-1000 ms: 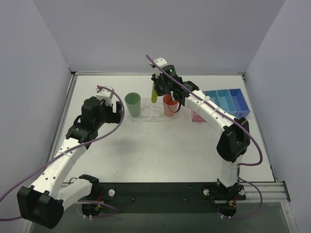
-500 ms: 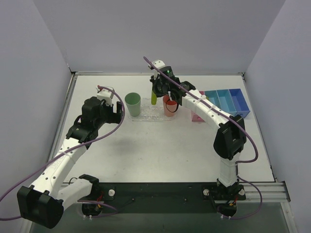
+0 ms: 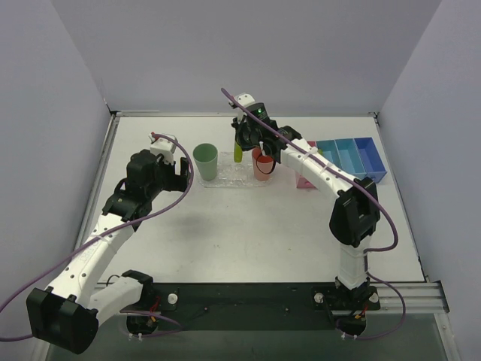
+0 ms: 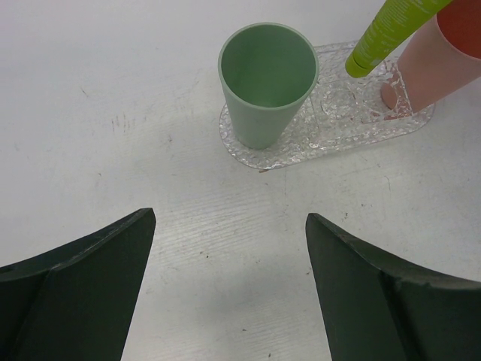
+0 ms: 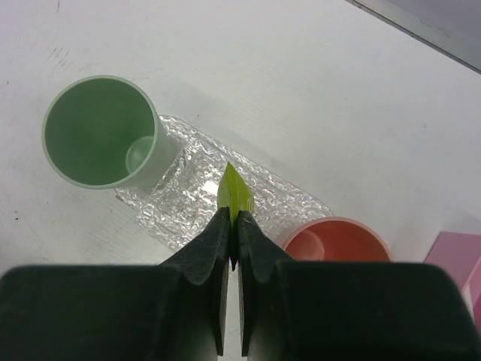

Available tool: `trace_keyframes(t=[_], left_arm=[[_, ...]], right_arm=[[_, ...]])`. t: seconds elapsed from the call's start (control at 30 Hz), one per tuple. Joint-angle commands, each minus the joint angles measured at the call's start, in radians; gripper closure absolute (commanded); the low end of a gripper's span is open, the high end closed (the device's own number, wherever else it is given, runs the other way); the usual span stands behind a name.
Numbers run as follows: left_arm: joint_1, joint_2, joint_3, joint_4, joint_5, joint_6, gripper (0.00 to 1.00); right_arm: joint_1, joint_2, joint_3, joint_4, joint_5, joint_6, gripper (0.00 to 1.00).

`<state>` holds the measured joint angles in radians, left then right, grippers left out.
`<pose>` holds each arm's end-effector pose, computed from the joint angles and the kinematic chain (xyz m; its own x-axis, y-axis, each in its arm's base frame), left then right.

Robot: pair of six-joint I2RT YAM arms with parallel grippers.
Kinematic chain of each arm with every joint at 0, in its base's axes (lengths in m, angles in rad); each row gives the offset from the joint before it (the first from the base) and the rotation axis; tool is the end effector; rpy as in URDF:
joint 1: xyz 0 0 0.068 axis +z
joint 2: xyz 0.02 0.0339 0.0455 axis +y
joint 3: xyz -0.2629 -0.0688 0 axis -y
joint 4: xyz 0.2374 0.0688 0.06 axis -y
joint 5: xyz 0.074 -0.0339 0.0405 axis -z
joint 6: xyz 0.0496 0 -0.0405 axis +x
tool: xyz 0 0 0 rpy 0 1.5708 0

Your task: Prepare toiletry sets of a toothbrush and toothpaste on the tray

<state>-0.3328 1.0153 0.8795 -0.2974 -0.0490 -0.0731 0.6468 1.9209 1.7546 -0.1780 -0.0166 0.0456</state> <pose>0.2246 -0.0751 0.3123 -0.4165 0.0668 -0.9067 0.2545 0.9660 -0.0458 0.3750 0.2842 0.3386 -0.2971 -0.1673 -0.9401 -0.6021 0.7969 0.0485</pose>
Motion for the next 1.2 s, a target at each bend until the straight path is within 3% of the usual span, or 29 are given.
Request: trace_keyframes(t=[0.0,1.17], left_arm=[[-0.003,0.002,0.045,0.012,-0.012,0.007,0.08],[-0.005,0.009,0.045,0.014,-0.009,0.007,0.08]], right_arm=[[-0.009,0.009,0.046,0.037,-0.002,-0.018,1.0],[-0.009,0.082,0.039,0.045,0.01,-0.039,1.0]])
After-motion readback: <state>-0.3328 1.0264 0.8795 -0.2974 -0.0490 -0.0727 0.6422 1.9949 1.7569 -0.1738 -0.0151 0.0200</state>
